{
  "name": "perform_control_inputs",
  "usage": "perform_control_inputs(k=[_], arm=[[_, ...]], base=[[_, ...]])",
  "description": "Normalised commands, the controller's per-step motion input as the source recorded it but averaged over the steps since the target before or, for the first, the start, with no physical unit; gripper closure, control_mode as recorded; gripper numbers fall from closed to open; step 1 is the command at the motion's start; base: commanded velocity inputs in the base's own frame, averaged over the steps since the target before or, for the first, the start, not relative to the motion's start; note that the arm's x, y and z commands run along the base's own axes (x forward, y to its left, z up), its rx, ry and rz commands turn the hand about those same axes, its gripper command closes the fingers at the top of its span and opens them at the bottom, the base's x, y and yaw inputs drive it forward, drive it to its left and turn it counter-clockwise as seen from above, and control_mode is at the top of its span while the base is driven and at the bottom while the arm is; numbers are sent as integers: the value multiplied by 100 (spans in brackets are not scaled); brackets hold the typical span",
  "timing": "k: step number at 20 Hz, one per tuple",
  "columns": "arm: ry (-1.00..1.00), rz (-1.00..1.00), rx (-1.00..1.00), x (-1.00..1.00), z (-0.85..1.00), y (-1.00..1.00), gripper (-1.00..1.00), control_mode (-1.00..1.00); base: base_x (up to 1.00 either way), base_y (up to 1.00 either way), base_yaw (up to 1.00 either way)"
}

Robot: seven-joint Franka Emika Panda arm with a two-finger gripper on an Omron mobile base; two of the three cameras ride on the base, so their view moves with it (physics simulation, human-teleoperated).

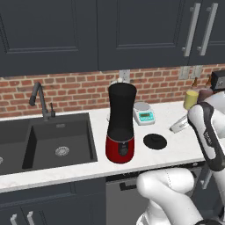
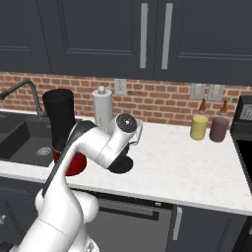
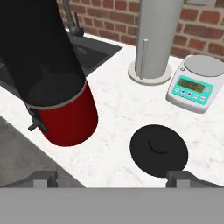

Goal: Close the lid blender by securely placing the lid on top.

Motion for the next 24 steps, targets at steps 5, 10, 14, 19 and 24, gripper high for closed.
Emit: perform_control_inputs(k=[5, 10, 14, 19, 24], arm=[[12, 47, -1, 40, -25, -70, -100, -100], [5, 45, -7, 15, -49, -17, -100, -100], [-3, 37, -5, 1, -59, 21, -100, -100], [-15, 10, 0, 0, -29, 62, -100, -100], [-7, -1, 0, 1, 0, 41, -100, -100]], base=[[0, 0, 0], [0, 0, 0], [0, 0, 0], [0, 0, 0], [0, 0, 0]])
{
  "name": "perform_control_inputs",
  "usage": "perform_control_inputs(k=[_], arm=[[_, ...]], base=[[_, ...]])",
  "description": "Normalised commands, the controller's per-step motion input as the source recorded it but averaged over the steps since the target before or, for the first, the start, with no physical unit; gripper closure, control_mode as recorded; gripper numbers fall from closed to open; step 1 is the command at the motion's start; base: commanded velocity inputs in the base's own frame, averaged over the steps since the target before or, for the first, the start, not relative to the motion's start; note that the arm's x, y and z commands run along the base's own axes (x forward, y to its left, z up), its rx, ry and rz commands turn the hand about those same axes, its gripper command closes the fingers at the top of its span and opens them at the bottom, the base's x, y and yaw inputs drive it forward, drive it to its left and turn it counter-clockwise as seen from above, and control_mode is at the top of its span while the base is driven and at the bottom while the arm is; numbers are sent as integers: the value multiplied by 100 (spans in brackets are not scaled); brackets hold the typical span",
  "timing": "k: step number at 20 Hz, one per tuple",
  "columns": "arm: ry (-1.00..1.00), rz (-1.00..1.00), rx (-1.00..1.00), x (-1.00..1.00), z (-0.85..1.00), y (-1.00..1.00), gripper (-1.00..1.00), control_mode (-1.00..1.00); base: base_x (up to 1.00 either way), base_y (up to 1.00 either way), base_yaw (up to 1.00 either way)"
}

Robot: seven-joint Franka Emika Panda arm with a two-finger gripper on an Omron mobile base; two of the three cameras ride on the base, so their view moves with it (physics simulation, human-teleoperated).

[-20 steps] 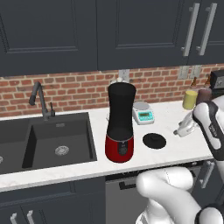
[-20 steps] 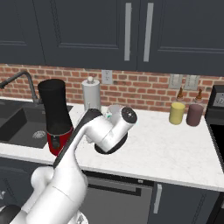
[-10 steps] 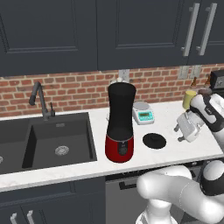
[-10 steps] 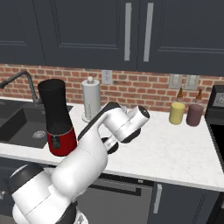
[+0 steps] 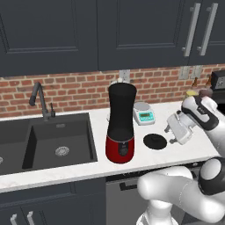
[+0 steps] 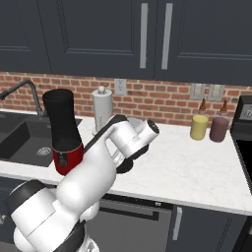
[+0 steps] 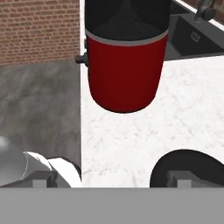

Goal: Close the lid blender by securely placing the lid on top.

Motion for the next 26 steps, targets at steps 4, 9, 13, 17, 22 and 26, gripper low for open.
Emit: perform_control_inputs(k=[4, 9, 13, 17, 22, 26], arm=[[0, 0, 0, 19, -5, 4, -100, -100], [0, 0, 0, 33, -20, -1, -100, -100], [0, 2, 0, 42, -15, -8, -100, -100], [0, 7, 0, 32, -20, -6, -100, -100], [0, 7, 0, 19, -28, -12, -100, -100], [0, 4, 0, 23, -29, 0, -100, -100]], base=[[0, 0, 0], [0, 0, 0], [0, 0, 0], [0, 0, 0], [0, 0, 0], [0, 0, 0]])
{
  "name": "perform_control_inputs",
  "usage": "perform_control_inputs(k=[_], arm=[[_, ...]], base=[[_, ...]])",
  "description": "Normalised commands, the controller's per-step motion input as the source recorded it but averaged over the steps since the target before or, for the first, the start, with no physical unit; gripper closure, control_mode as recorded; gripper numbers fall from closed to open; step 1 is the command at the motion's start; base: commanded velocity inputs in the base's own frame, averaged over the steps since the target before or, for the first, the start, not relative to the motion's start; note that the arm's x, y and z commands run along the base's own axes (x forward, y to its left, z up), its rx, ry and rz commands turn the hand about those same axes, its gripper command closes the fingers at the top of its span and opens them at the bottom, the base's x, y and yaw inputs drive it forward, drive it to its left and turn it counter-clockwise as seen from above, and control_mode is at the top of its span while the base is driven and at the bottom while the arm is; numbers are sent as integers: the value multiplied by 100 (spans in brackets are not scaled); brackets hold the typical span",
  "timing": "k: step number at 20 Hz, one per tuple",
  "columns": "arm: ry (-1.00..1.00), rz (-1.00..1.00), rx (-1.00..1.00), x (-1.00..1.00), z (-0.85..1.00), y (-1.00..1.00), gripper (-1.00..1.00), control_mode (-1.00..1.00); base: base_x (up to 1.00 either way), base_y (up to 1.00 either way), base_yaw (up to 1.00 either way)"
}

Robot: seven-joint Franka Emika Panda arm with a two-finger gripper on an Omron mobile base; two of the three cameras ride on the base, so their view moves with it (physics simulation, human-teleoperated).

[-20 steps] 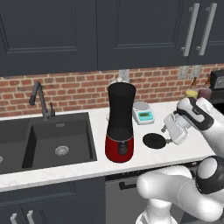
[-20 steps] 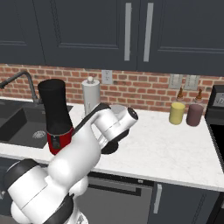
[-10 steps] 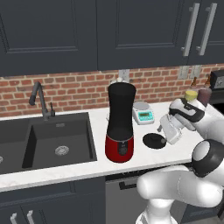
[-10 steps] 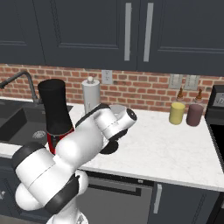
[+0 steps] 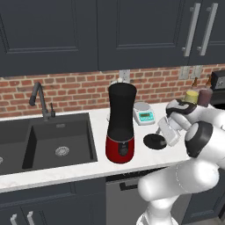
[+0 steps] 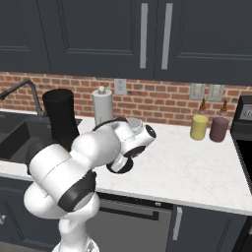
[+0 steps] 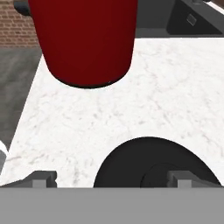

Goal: Close the lid blender by securely placing the lid on top.

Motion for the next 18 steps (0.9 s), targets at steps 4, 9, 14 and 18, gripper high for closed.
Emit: perform_control_inputs(k=[4, 9, 14, 18], arm=[[0, 1, 0, 28, -19, 0, -100, -100], [0, 0, 0, 22, -18, 0, -100, -100], [0, 0, 0, 22, -25, 0, -100, -100], [0, 0, 0, 26, -25, 0, -100, -100]], base=[[0, 0, 0], [0, 0, 0], [0, 0, 0], [0, 0, 0]])
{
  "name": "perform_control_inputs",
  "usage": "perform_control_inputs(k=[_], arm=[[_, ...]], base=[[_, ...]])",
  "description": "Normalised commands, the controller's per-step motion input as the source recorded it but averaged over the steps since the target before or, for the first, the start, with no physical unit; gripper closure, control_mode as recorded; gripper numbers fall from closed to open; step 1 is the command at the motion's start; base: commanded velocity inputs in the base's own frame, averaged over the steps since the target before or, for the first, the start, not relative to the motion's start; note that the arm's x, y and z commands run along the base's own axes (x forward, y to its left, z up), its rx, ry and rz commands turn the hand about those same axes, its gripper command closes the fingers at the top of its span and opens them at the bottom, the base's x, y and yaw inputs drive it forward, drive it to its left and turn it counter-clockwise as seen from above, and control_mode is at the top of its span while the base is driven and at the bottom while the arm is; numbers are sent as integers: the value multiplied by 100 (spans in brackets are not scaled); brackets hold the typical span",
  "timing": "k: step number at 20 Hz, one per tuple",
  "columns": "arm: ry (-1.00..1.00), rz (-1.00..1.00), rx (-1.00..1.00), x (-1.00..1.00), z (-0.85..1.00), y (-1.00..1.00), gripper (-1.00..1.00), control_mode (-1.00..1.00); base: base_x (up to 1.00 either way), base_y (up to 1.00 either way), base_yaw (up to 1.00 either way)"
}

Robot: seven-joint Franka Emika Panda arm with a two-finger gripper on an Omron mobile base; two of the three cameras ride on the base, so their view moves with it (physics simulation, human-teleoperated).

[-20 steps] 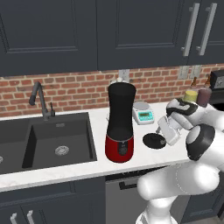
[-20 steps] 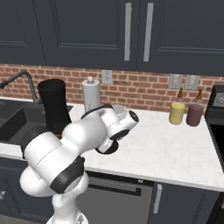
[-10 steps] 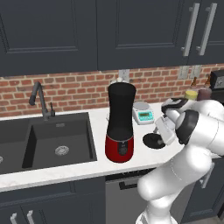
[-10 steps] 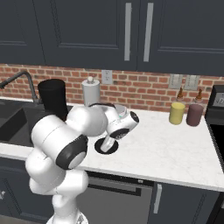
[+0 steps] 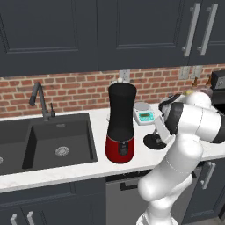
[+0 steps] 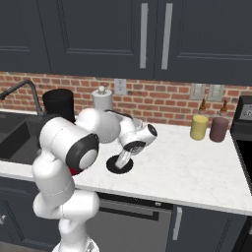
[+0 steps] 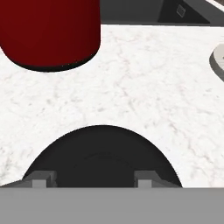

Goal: Close the lid blender by securely placing the lid on top.

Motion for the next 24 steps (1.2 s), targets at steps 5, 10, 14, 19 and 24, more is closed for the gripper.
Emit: perform_control_inputs(k=[5, 10, 14, 19, 24], arm=[[0, 0, 0, 38, -12, 0, -100, -100], [-1, 0, 0, 1, -33, 0, -100, -100], [-12, 3, 0, -51, -64, 0, -100, -100], [-16, 6, 0, -56, -65, 0, -100, -100], [-7, 6, -2, -34, -69, 7, -100, -100]], base=[[0, 0, 0], [0, 0, 0], [0, 0, 0], [0, 0, 0], [0, 0, 0]])
